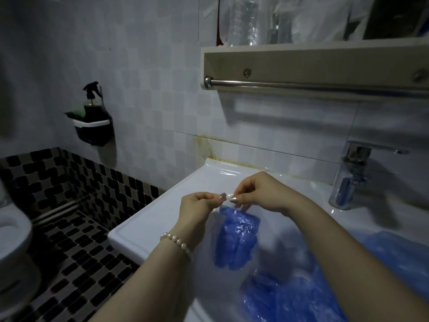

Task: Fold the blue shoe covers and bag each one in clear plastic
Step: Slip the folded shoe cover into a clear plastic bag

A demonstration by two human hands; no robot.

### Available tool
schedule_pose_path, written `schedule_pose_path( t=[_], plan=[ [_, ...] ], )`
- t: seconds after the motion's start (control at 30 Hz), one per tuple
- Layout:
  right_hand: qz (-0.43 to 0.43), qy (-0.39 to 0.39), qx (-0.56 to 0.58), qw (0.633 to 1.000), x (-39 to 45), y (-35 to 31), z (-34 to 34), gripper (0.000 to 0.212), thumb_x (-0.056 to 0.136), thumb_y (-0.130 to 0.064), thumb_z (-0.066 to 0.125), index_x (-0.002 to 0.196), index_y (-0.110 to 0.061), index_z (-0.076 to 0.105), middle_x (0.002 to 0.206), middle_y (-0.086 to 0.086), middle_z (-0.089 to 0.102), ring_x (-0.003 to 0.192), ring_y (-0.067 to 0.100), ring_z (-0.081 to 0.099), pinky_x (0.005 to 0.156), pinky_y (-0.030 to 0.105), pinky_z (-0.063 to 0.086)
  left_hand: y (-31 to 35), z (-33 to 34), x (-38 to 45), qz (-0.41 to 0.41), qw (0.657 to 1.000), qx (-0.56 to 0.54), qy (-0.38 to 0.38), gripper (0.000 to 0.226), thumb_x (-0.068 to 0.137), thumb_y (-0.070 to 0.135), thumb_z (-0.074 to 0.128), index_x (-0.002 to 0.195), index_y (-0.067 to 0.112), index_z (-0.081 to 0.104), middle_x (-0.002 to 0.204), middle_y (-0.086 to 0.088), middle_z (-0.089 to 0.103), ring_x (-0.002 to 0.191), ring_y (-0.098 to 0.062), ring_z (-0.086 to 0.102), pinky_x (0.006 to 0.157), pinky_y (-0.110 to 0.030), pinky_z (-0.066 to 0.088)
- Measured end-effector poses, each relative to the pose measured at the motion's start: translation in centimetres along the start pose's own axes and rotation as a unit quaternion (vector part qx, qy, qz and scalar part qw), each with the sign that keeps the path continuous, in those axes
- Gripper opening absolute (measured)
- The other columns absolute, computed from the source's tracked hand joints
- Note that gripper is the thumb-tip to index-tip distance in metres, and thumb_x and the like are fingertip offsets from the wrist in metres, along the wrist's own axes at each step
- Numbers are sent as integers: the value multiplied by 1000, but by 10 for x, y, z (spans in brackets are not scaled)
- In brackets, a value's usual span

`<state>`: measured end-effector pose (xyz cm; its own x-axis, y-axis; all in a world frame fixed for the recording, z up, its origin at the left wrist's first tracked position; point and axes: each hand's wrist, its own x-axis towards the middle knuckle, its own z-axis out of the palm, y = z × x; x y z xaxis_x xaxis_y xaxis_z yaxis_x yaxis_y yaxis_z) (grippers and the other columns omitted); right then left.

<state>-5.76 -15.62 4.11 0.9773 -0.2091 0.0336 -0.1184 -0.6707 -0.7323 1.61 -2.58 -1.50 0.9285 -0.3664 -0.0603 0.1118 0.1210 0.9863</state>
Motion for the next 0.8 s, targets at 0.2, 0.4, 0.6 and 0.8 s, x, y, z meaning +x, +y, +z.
schedule_pose_path(
  t=[0.2,0.4,0.6,0.8],
  plan=[
    [-12,-10,-35,999,5,-1,15,12,90,-15,61,94,-6,68,82,5,69,67,13,63,64,18,53,-4,-6,-2,8,1000,14,-26,16,87,2,61,72,3,67,80,-12,63,83,-23,59,68,-26,47],
    [-8,-13,-29,999,6,-1,18,11,92,-10,58,92,-4,67,76,3,65,64,12,59,60,16,50,-3,-9,-4,0,999,-17,-40,18,86,-1,60,69,3,65,79,-13,61,82,-24,58,70,-28,47],
    [-7,2,-6,1000,5,-5,17,12,88,-2,59,80,-6,67,71,4,64,60,7,58,58,14,50,-2,-7,-7,-2,998,-48,-41,17,84,-5,60,69,1,65,75,-12,62,80,-24,59,73,-28,49],
    [-11,-12,-15,1000,1,-6,11,7,86,-10,65,85,-8,71,72,1,68,57,5,60,57,12,49,-3,-9,-4,-1,997,-65,-37,14,81,-3,64,67,0,63,71,-9,60,80,-22,57,76,-29,48]
  ],
)
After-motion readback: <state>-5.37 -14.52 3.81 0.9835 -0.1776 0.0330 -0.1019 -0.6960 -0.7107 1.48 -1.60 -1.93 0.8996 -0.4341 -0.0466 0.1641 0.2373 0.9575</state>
